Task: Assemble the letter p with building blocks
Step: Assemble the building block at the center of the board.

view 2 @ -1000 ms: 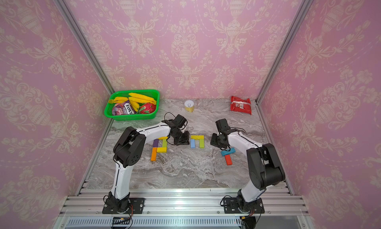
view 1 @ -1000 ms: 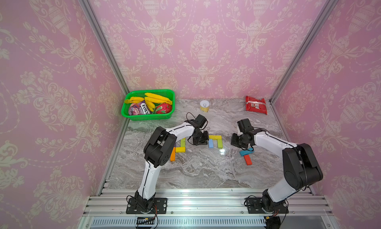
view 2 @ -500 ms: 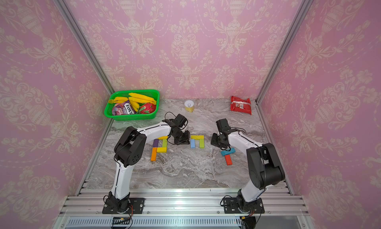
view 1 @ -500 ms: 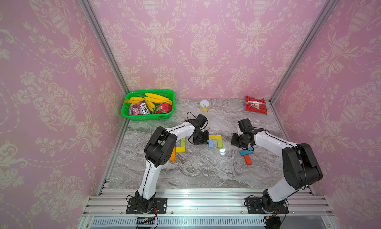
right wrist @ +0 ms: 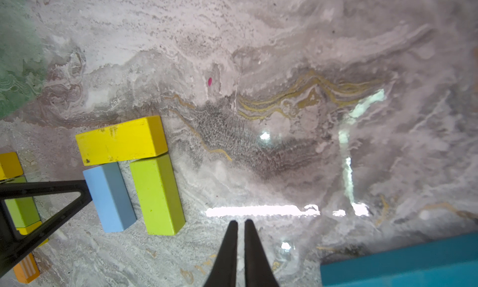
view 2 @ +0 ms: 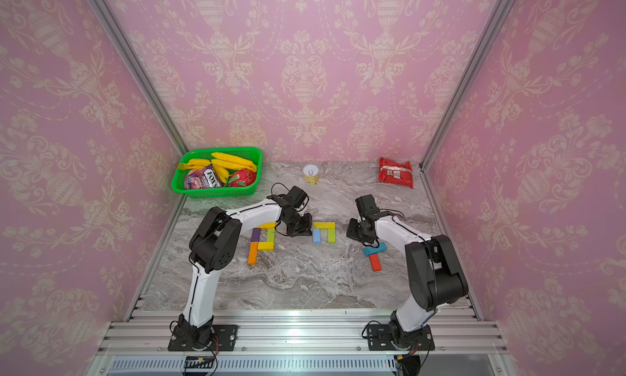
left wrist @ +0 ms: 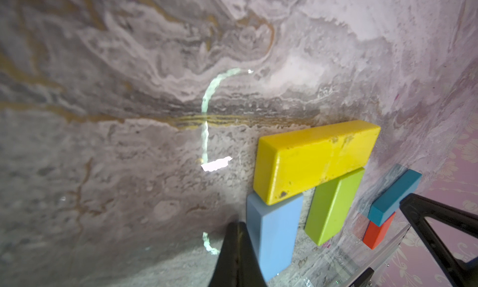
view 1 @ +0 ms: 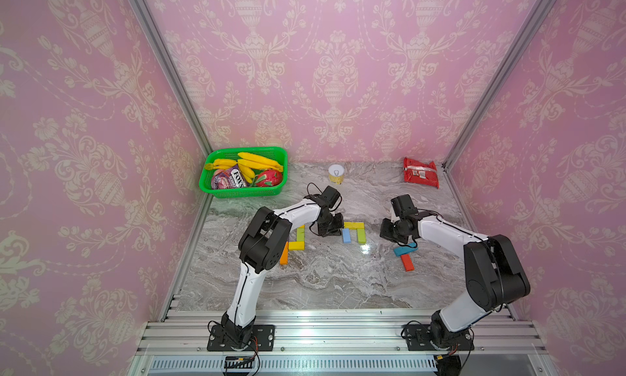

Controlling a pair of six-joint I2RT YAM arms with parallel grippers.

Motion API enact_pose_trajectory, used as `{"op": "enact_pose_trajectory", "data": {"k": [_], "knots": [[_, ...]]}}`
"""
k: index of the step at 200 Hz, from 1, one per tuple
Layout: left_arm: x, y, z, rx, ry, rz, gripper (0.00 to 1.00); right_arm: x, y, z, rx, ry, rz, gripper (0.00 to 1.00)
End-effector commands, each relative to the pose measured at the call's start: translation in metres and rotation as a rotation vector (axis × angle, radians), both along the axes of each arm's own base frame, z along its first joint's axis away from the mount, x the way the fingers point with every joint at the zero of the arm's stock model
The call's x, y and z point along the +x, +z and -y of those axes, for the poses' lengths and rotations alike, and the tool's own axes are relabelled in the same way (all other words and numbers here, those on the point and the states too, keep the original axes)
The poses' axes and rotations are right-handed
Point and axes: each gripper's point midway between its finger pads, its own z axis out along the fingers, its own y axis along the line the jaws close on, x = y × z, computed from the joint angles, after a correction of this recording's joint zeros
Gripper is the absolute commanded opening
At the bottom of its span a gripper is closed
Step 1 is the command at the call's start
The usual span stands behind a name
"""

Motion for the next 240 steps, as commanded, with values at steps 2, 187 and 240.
{"op": "enact_pose_trajectory", "data": {"k": [2, 187, 240], "knots": [[0.003, -0.008, -0.005, 0.030, -0.008, -0.009, 0.00, -0.001, -0.008, 0.001, -0.004, 0.019, -0.014, 0.11], [0.008, -0.010, -0.005, 0.030, -0.001, -0.016, 0.00, -0.002, -0.011, 0.002, 0.001, 0.018, -0.028, 0.11], [0.012, 0.009, -0.026, 0.082, 0.027, 0.048, 0.00, 0.002, 0.003, 0.001, 0.018, 0.012, 0.032, 0.14]]}}
